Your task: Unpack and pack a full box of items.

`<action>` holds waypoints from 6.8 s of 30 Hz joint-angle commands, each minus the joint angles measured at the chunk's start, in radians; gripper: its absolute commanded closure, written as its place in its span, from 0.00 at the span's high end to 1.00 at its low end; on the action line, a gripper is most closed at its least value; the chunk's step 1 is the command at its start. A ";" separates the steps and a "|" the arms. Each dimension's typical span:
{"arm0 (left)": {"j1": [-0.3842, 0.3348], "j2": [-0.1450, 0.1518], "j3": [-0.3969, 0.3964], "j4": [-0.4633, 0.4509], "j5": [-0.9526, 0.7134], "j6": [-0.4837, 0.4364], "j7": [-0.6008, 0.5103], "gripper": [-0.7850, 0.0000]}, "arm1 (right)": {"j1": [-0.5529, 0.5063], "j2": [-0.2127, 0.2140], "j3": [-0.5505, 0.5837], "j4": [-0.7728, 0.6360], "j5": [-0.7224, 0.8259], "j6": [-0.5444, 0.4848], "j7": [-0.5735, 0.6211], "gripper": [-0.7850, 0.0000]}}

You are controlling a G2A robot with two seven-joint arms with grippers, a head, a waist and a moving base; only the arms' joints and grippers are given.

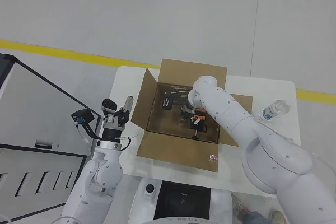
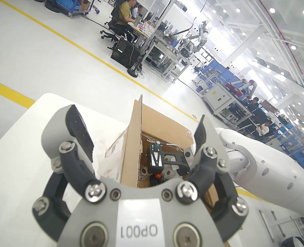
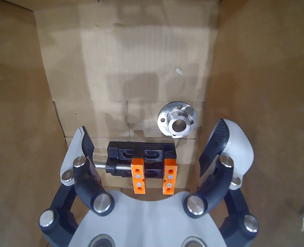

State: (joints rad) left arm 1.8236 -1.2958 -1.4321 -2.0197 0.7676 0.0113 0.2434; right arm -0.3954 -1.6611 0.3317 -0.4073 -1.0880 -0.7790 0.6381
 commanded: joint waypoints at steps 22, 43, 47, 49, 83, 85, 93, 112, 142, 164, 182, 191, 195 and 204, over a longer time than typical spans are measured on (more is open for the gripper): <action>0.000 0.000 0.000 0.000 0.000 0.000 0.000 1.00 | -0.034 0.034 0.016 -0.026 -0.083 -0.015 -0.040 0.81; 0.000 0.000 0.000 0.000 0.000 0.000 0.000 1.00 | -0.045 0.013 0.013 0.050 -0.162 -0.001 -0.160 0.76; 0.000 0.000 0.000 0.000 0.000 0.000 0.000 1.00 | -0.041 0.004 0.011 0.066 -0.173 -0.024 -0.186 0.75; 0.000 0.000 0.000 0.000 0.000 0.000 0.000 1.00 | -0.039 -0.001 0.008 0.072 -0.182 -0.027 -0.198 0.75; 0.000 0.000 0.000 0.000 0.000 0.000 0.000 1.00 | -0.029 -0.057 0.003 0.177 -0.248 -0.069 -0.294 0.55; 0.000 0.000 0.000 0.000 0.000 0.000 0.000 1.00 | -0.025 -0.058 0.005 0.183 -0.249 -0.071 -0.298 0.60; 0.000 0.000 0.000 0.000 0.000 0.000 0.000 1.00 | -0.028 -0.065 0.007 0.194 -0.252 -0.067 -0.279 0.62; 0.000 0.000 0.000 0.000 0.000 0.000 0.000 1.00 | -0.037 -0.084 0.011 0.205 -0.262 -0.059 -0.248 0.03; 0.000 0.000 0.000 0.000 0.000 0.000 0.000 1.00 | -0.032 -0.090 0.028 0.206 -0.263 -0.069 -0.231 0.45; 0.000 0.000 0.000 0.000 0.000 0.000 0.000 1.00 | -0.042 -0.102 0.040 0.212 -0.255 -0.057 -0.221 0.44; 0.000 0.000 0.000 0.000 0.000 0.000 0.000 1.00 | -0.044 -0.110 0.042 0.206 -0.269 -0.027 -0.217 0.00; 0.000 0.000 0.000 0.000 0.000 0.000 0.000 1.00 | -0.024 -0.110 0.054 0.194 -0.258 -0.031 -0.219 0.00; 0.000 0.000 0.000 0.000 0.000 0.000 0.000 1.00 | -0.019 -0.109 0.057 0.185 -0.260 -0.030 -0.216 0.00; 0.000 0.000 0.000 0.000 0.000 0.000 0.000 1.00 | 0.010 -0.104 0.069 0.138 -0.254 -0.054 -0.192 0.00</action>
State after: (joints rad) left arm 1.8236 -1.2958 -1.4321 -2.0196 0.7676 0.0113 0.2434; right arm -0.3881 -1.7665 0.4007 -0.2612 -1.3397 -0.8292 0.4431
